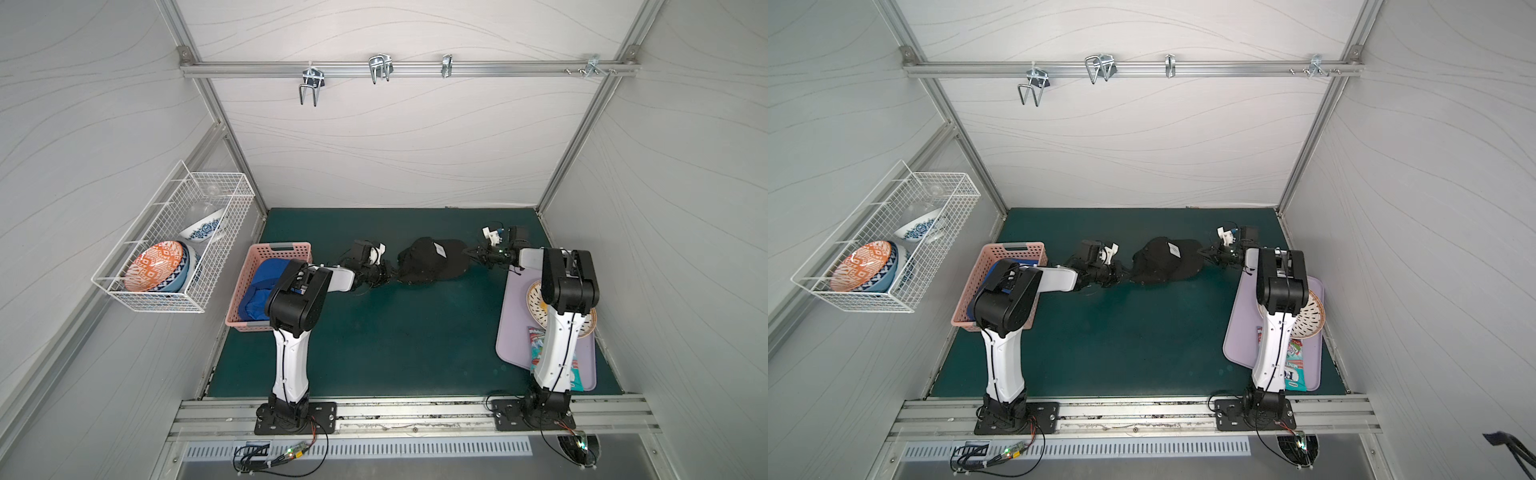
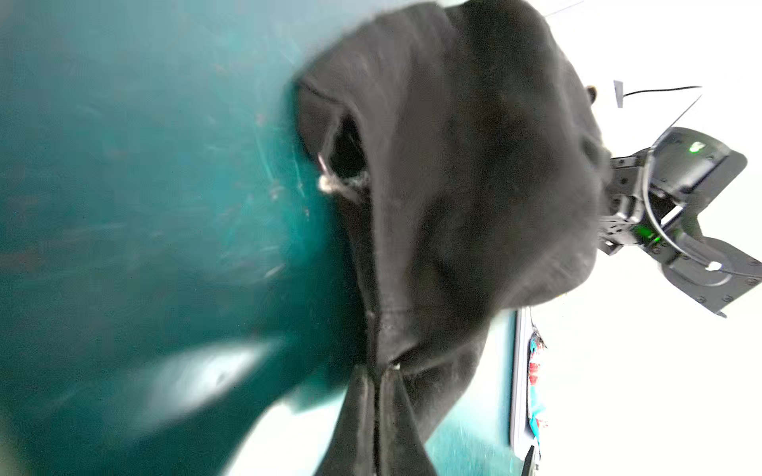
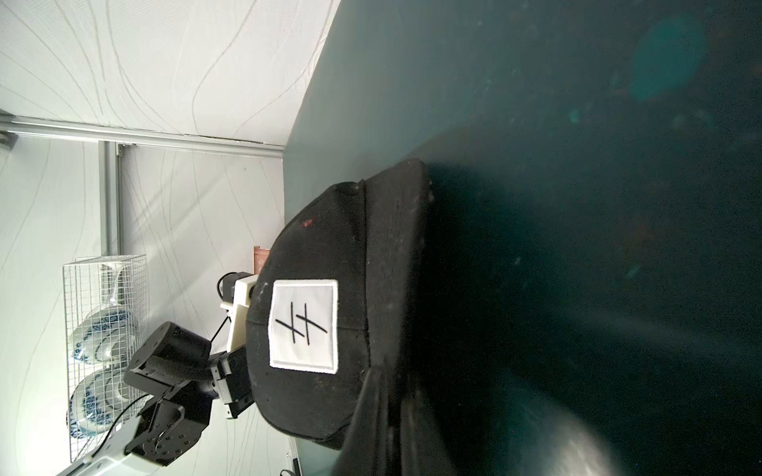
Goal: Turn the baseball cap inside out
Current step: Smooth out the baseball cap at the center of the board, then pick up the baseball cap from the basket.
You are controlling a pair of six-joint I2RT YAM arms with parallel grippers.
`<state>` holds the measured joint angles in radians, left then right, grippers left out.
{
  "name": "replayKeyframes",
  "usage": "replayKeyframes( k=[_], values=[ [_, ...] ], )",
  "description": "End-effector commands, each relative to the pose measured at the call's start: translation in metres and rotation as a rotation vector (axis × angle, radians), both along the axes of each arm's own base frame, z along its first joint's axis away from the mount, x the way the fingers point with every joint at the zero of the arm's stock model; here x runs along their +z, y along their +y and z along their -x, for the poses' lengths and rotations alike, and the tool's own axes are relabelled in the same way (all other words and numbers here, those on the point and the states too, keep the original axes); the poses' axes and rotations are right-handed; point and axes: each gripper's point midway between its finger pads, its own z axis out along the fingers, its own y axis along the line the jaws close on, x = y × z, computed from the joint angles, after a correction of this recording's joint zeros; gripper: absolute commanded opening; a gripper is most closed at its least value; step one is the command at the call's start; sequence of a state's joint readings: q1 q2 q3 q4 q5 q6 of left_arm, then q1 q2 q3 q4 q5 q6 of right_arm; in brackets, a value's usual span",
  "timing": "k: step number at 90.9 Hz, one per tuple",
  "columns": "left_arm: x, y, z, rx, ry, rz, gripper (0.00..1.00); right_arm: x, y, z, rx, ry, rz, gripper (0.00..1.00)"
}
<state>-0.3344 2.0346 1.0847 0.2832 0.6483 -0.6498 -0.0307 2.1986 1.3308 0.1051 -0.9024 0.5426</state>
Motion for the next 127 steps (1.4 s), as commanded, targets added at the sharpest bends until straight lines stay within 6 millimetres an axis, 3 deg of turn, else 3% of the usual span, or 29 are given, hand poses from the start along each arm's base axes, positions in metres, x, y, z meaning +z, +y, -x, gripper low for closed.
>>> replayKeyframes(
  k=[1, 5, 14, 23, 30, 40, 60, 71, 80, 93, 106, 120, 127],
  values=[
    [0.008, 0.009, -0.003, -0.008, -0.063, -0.029, 0.00, -0.013, -0.025, -0.008, -0.118, 0.015, 0.100, 0.02],
    [0.006, 0.011, -0.003, -0.002, -0.059, -0.042, 0.02, -0.015, -0.026, -0.006, -0.121, 0.024, 0.100, 0.09],
    [0.003, 0.019, -0.007, 0.032, -0.050, -0.090, 0.45, -0.016, -0.027, -0.002, -0.123, 0.028, 0.101, 0.37],
    [0.011, 0.031, -0.013, 0.064, -0.076, -0.124, 0.71, -0.008, -0.036, 0.001, -0.145, 0.017, 0.110, 0.61],
    [0.025, 0.040, -0.015, 0.086, -0.108, -0.138, 0.83, 0.004, -0.046, 0.003, -0.166, -0.010, 0.127, 0.78],
    [0.055, 0.047, -0.012, 0.082, -0.185, -0.166, 0.87, 0.024, -0.059, 0.010, -0.184, -0.048, 0.170, 0.98],
    [0.119, 0.079, 0.011, 0.090, -0.337, -0.345, 0.88, 0.084, -0.069, 0.037, -0.203, -0.170, 0.281, 0.99],
    [0.150, 0.114, 0.037, 0.110, -0.402, -0.508, 0.90, 0.125, -0.067, 0.064, -0.225, -0.237, 0.303, 0.99],
    [0.165, 0.158, 0.057, 0.175, -0.391, -0.625, 0.92, 0.155, -0.057, 0.091, -0.216, -0.288, 0.322, 0.99],
    [0.168, 0.238, 0.084, 0.332, -0.303, -0.813, 0.93, 0.190, -0.018, 0.137, -0.132, -0.401, 0.359, 0.99],
    [0.160, 0.307, 0.099, 0.472, -0.194, -0.979, 0.94, 0.210, 0.024, 0.185, -0.037, -0.497, 0.376, 0.99],
    [0.145, 0.351, 0.100, 0.610, -0.104, -1.031, 0.90, 0.221, 0.060, 0.224, 0.042, -0.573, 0.368, 0.99],
    [0.130, 0.360, 0.096, 0.632, -0.034, -0.987, 0.85, 0.219, 0.074, 0.237, 0.083, -0.587, 0.355, 0.99]
  ],
)
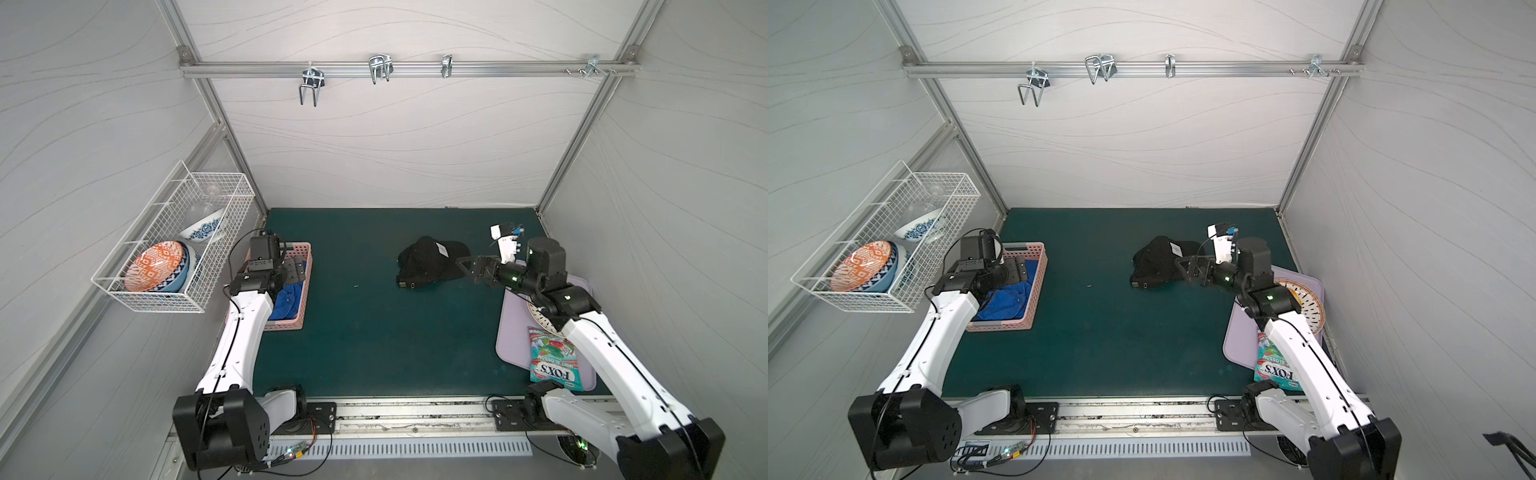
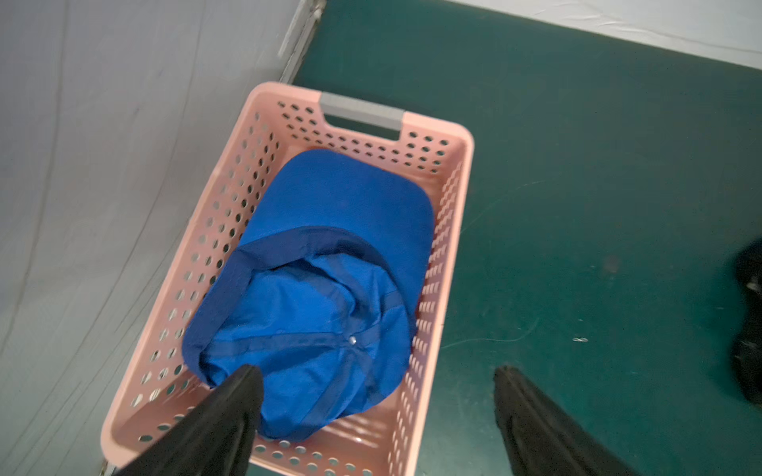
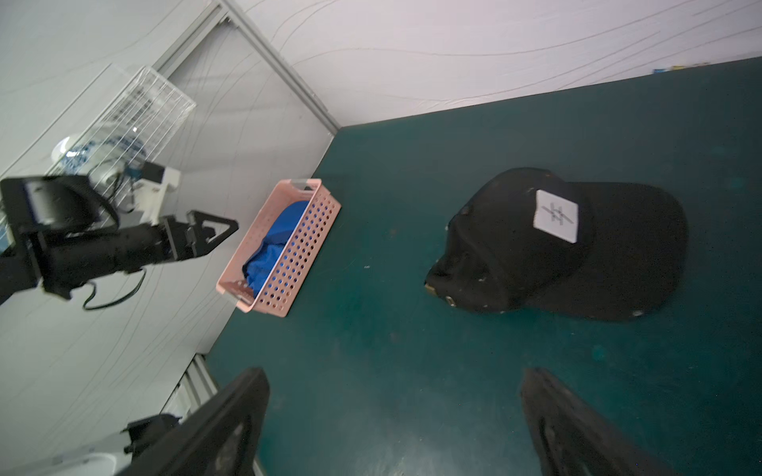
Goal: Turn the baseball cap inside out
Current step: Pick up the baseball cap from the basket.
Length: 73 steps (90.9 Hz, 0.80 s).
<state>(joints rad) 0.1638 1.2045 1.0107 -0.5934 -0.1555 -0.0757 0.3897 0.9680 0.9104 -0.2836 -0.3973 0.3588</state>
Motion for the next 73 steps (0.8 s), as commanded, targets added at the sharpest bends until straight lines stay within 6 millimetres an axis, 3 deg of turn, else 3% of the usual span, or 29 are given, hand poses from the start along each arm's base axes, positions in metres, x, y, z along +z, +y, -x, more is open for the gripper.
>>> replayKeyframes(
  k=[1, 20, 40, 55, 60, 73],
  values=[
    [-0.015, 0.023, -0.003, 0.083, 0.053, 0.008, 0.84, -0.012, 0.007, 0.013, -0.003, 0.009, 0.042, 0.99],
    [-0.054, 0.027, -0.029, 0.095, 0.149, 0.067, 0.58, -0.026, 0.029, 0.024, 0.085, 0.050, 0.051, 0.99],
    [-0.107, 0.017, -0.043, 0.044, 0.268, 0.148, 0.61, -0.025, 0.037, 0.028, 0.115, 0.044, 0.052, 0.99],
    [-0.129, 0.015, -0.053, 0.016, 0.303, 0.167, 0.64, -0.025, 0.037, 0.029, 0.116, 0.047, 0.049, 0.99],
    [-0.138, 0.015, -0.054, 0.009, 0.332, 0.170, 0.58, -0.025, 0.036, 0.029, 0.112, 0.049, 0.050, 0.99],
    [-0.154, 0.017, -0.054, 0.010, 0.386, 0.168, 0.26, -0.024, 0.035, 0.030, 0.105, 0.044, 0.055, 0.99]
  ],
)
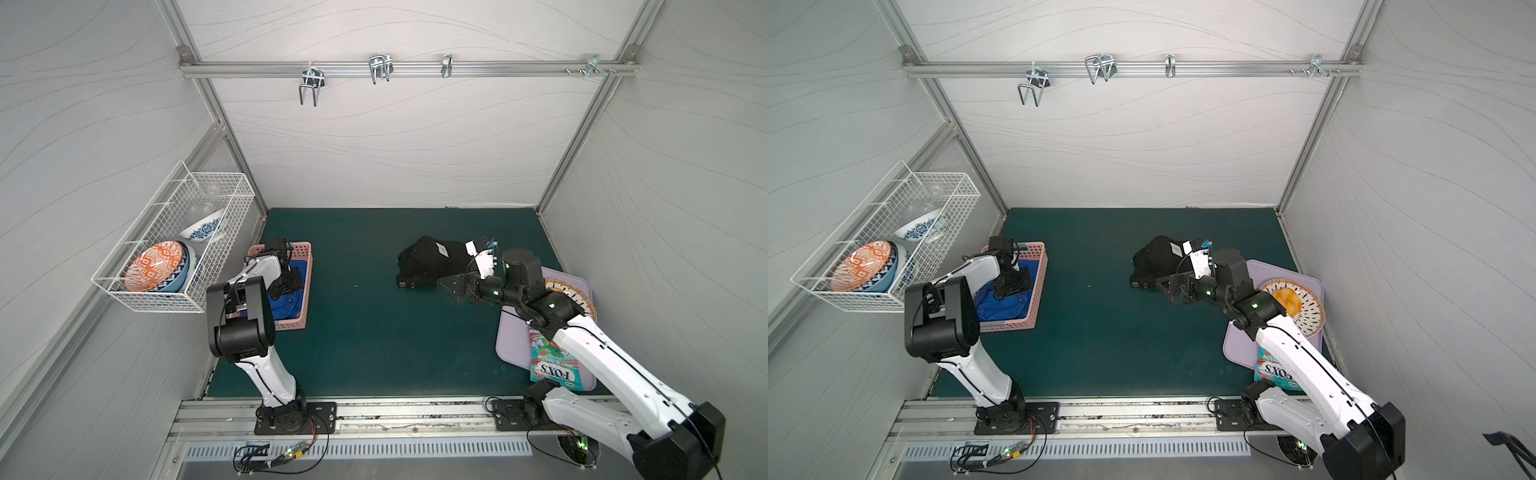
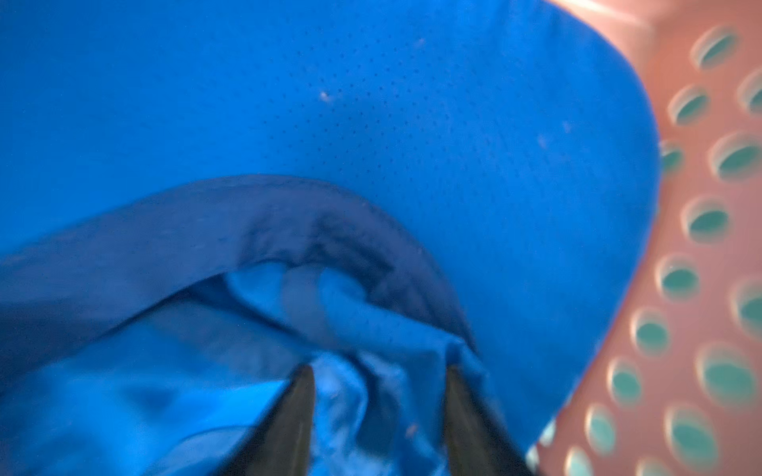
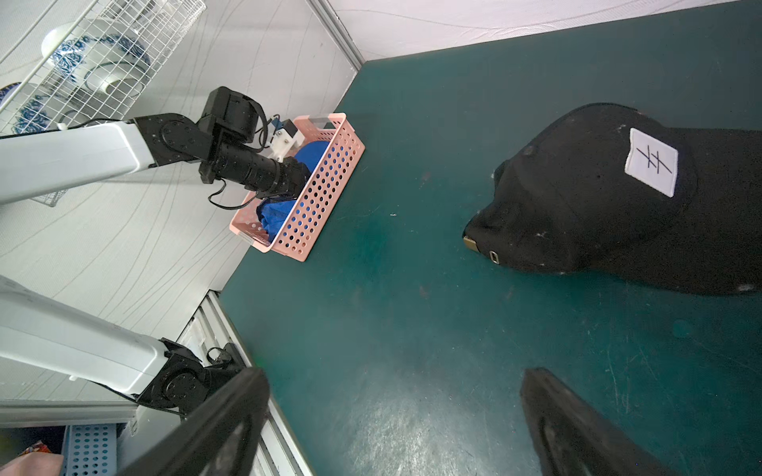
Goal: Turn the baseball cap inside out
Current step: Pick up the baseball cap from the basket, then turn over the baseball cap.
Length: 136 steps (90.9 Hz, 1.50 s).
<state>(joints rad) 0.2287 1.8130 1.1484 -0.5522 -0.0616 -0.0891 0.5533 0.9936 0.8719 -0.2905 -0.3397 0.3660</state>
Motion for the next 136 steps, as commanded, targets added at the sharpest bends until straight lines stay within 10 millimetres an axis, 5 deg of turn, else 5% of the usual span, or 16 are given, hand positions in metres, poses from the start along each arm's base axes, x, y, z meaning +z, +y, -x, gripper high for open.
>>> replayKeyframes(
  k=[1, 9, 16, 33, 60, 72, 94, 108, 119, 136],
  values=[
    [0.002, 0.002, -0.013, -0.022, -0.017, 0.001, 0.24, 0.005, -0.001, 0.003, -0.004, -0.014, 0.003, 0.99],
    [0.008, 0.003, -0.013, -0.033, -0.025, -0.011, 0.00, 0.006, -0.003, 0.001, -0.018, -0.020, 0.006, 0.99],
    [0.027, 0.008, -0.012, -0.037, -0.046, -0.049, 0.00, 0.009, -0.004, 0.000, -0.025, -0.024, 0.003, 0.99],
    [0.122, 0.002, -0.018, -0.065, -0.247, -0.106, 0.00, 0.023, -0.005, -0.001, -0.036, -0.054, -0.014, 0.99],
    [0.227, -0.074, -0.022, -0.324, -0.374, -0.113, 0.00, 0.050, -0.007, 0.001, -0.023, -0.135, -0.029, 0.99],
    [0.275, -0.124, -0.017, -0.468, -0.472, -0.034, 0.00, 0.067, -0.012, 0.004, -0.012, -0.222, -0.031, 0.99],
    [0.330, -0.250, 0.046, -0.882, -0.546, 0.347, 0.00, 0.091, -0.009, 0.026, 0.133, -0.613, -0.042, 0.99],
    [0.358, -0.312, 0.098, -1.055, -0.549, 0.644, 0.00, 0.099, -0.006, 0.041, 0.207, -0.808, -0.033, 0.99],
    [0.381, -0.340, 0.134, -1.163, -0.552, 0.841, 0.00, 0.096, -0.004, 0.046, 0.237, -0.880, 0.013, 0.99],
    [0.414, -0.352, 0.164, -1.233, -0.579, 1.062, 0.00, 0.103, -0.003, 0.054, 0.259, -0.980, 0.023, 0.99]
  ],
)
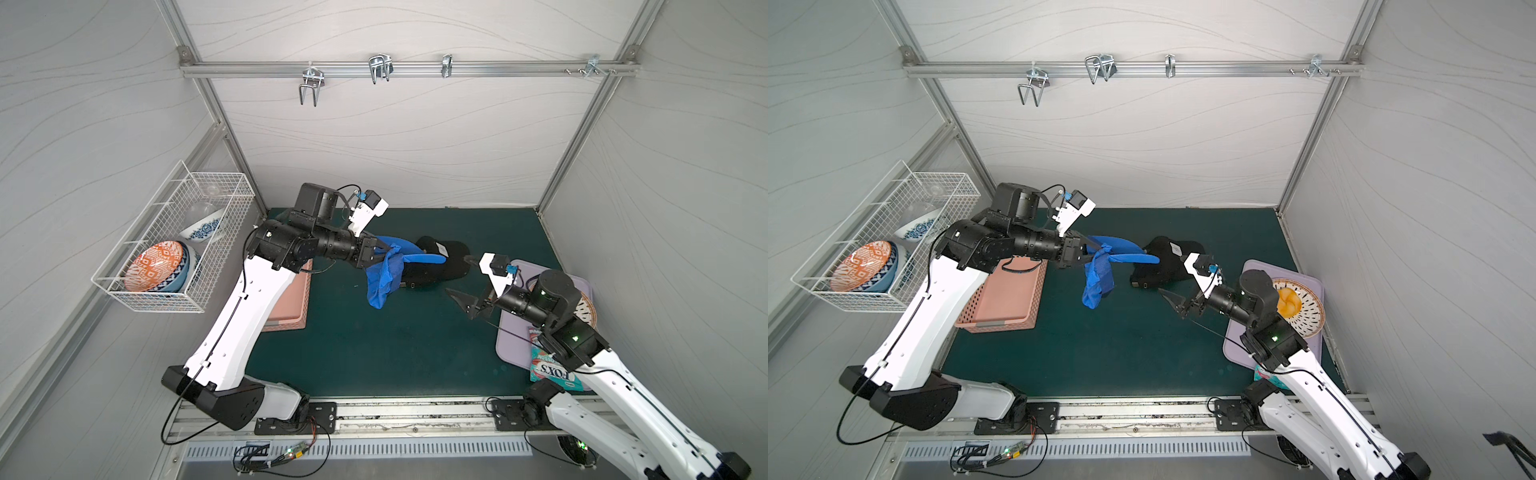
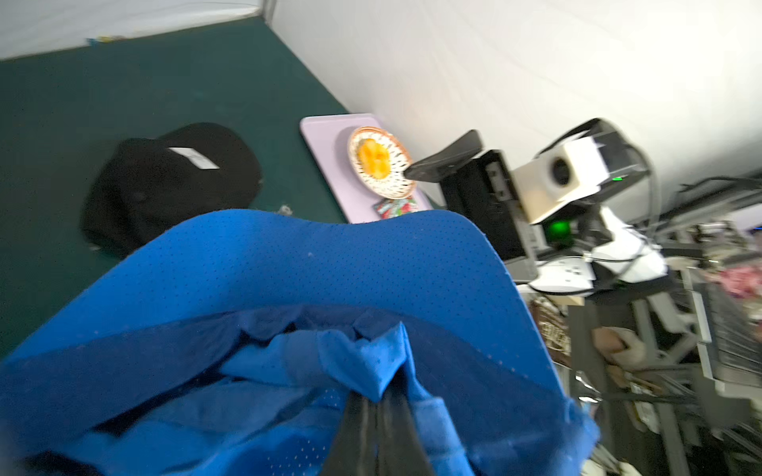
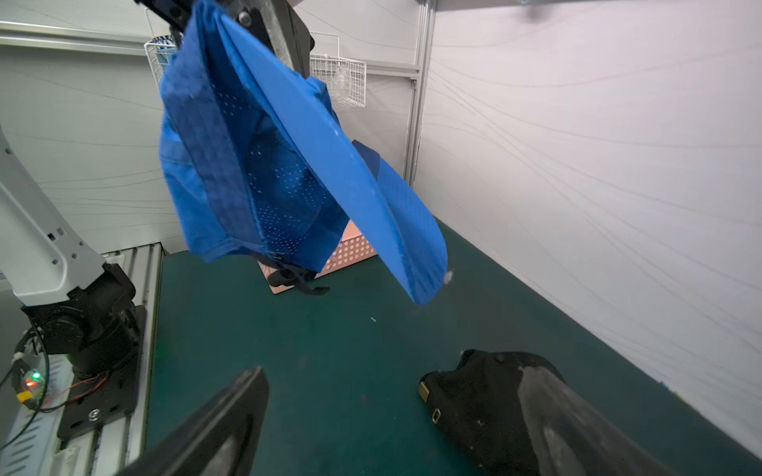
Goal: Turn the baseball cap inside out
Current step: Turn over the baseball cap.
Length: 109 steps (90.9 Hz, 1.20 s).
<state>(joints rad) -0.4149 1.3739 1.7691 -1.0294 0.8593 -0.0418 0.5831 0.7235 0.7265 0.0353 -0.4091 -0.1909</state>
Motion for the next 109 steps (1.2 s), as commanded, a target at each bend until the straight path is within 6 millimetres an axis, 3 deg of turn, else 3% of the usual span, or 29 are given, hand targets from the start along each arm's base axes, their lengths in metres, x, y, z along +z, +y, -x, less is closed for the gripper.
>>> replayKeyframes(
  k=[1, 16, 52, 57, 68, 77, 79, 81, 85, 90, 97, 101, 109],
  values=[
    [0.046, -0.011, 0.032, -0.154, -0.013, 0.198, 0.00, 0.020, 0.001, 0.010, 0.034, -0.147, -0.007, 0.99],
    [0.062, -0.014, 0.046, -0.223, 0.014, 0.270, 0.00, 0.036, 0.006, 0.013, 0.065, -0.179, -0.047, 0.99],
    [0.068, -0.022, 0.049, -0.286, 0.072, 0.339, 0.00, 0.066, 0.034, 0.009, 0.188, -0.205, -0.129, 0.96],
    [0.068, -0.022, 0.049, -0.300, 0.083, 0.347, 0.00, 0.066, 0.039, 0.011, 0.225, -0.191, -0.130, 0.87],
    [0.064, -0.024, 0.050, -0.320, 0.110, 0.352, 0.00, 0.071, 0.043, 0.014, 0.272, -0.168, -0.153, 0.56],
    [0.061, -0.025, 0.044, -0.298, 0.089, 0.348, 0.00, 0.069, 0.044, 0.014, 0.281, -0.100, -0.153, 0.21],
    [0.061, -0.025, 0.042, -0.289, 0.076, 0.345, 0.00, 0.068, 0.044, 0.014, 0.278, -0.084, -0.147, 0.00],
    [0.060, -0.025, 0.039, -0.270, 0.064, 0.339, 0.01, 0.065, 0.043, 0.012, 0.265, -0.060, -0.144, 0.00],
    [0.060, -0.024, 0.033, -0.230, 0.026, 0.328, 0.15, 0.061, 0.040, 0.009, 0.232, -0.013, -0.148, 0.00],
    [0.061, -0.018, 0.020, -0.148, -0.029, 0.308, 0.44, 0.055, 0.035, 0.005, 0.187, 0.043, -0.161, 0.00],
    [0.063, 0.002, -0.009, 0.059, -0.134, 0.256, 0.77, 0.047, 0.022, -0.008, 0.061, 0.165, -0.198, 0.00],
    [0.064, 0.020, -0.027, 0.205, -0.192, 0.222, 0.84, 0.039, 0.015, -0.016, -0.015, 0.237, -0.200, 0.00],
    [0.067, 0.058, -0.051, 0.448, -0.367, 0.127, 0.86, 0.025, 0.002, -0.030, -0.156, 0.392, -0.208, 0.00]
  ],
)
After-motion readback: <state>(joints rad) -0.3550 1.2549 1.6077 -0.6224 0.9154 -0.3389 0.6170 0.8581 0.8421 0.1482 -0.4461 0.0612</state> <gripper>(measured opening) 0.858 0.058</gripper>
